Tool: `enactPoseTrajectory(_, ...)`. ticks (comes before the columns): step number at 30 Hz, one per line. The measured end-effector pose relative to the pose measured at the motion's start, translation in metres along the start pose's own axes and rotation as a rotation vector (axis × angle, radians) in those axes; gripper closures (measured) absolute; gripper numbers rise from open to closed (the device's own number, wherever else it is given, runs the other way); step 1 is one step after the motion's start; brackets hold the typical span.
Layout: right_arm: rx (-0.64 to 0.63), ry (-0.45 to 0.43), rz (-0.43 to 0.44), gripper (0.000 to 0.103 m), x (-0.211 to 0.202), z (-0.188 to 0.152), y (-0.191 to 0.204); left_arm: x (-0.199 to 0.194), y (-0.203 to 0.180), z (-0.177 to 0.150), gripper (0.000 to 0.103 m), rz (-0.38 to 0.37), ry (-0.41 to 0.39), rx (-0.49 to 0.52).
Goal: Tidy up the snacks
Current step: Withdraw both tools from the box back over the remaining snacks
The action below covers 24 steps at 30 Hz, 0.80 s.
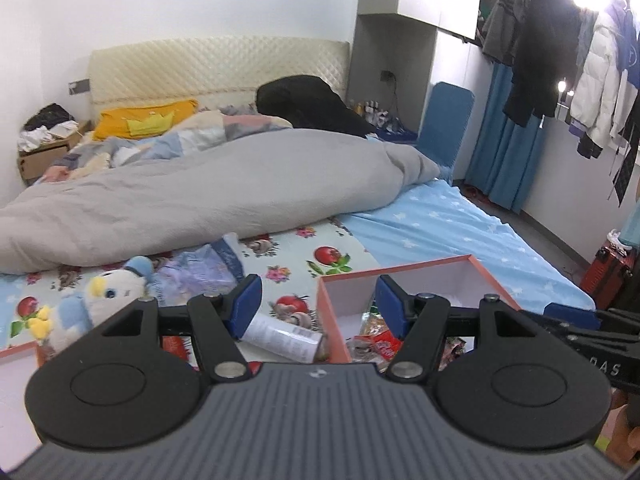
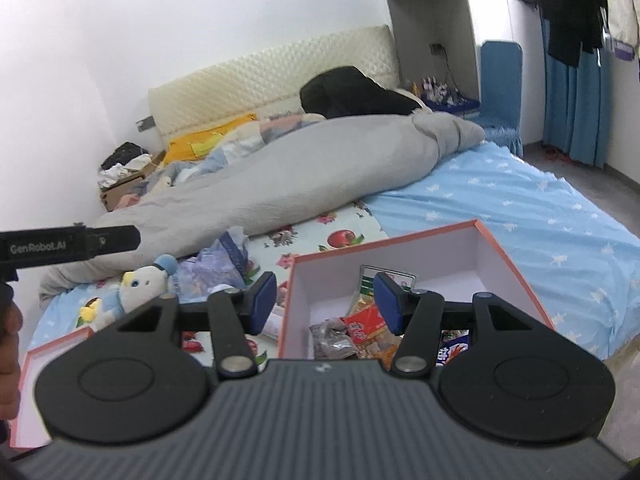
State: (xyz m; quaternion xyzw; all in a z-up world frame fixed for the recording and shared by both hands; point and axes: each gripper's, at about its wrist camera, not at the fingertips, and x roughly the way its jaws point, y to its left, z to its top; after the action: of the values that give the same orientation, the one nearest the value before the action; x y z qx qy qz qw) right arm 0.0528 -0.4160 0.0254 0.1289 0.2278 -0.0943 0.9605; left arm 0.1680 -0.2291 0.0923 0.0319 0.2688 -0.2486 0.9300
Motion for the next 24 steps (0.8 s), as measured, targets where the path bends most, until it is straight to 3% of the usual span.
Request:
enactPoseTrajectory(11,-0.096,-0.003,0.077,0.047,-0.016,-0.043,0.051,-0.074,0.045,-0.06,0.035,0.12,-0.044,0.019)
enactPoseTrajectory(24,-0.185,0.035,0.268,0.047,-0.025,-0.088,0.111,-0.126,0.103,-0.135,0.035,0.252,-0.047,-0.148)
